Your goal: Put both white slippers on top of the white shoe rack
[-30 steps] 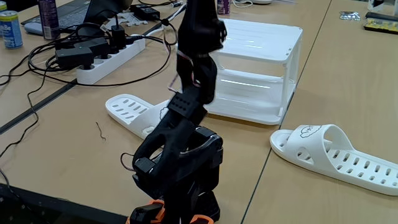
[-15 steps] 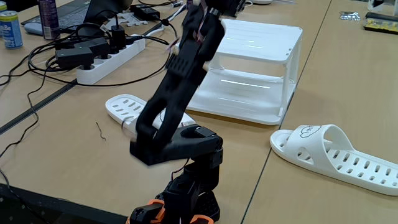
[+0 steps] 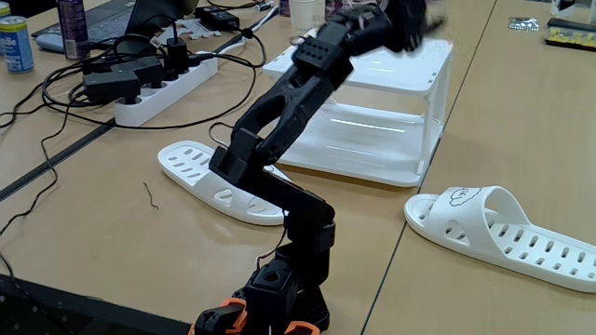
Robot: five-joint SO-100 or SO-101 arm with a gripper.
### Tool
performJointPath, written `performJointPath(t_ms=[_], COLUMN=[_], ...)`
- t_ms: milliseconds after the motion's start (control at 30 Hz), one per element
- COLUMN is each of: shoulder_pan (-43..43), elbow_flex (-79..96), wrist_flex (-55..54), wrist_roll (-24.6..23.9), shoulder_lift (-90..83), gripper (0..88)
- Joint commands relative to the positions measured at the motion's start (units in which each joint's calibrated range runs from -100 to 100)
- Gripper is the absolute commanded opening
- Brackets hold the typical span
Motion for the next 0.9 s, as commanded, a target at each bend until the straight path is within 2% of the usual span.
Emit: performJointPath(t_ms=[0,133,267,533,733,867], shoulder_pan=[2.1,1.8,-1.0,-6.2,-11.0,-16.0], elbow_flex=[8.2,19.7,33.0,56.5,69.7,72.5], wrist_flex=[1.3,0.6,-5.5,-37.1,-50.0,-56.7], wrist_roll=[0.4,0.4,0.4,0.4,0.4,0.4], shoulder_lift=[-0.1,-3.1,-8.3,-11.4,-6.6,-1.6], gripper=[14.0,13.5,13.5,13.4,13.9,14.1])
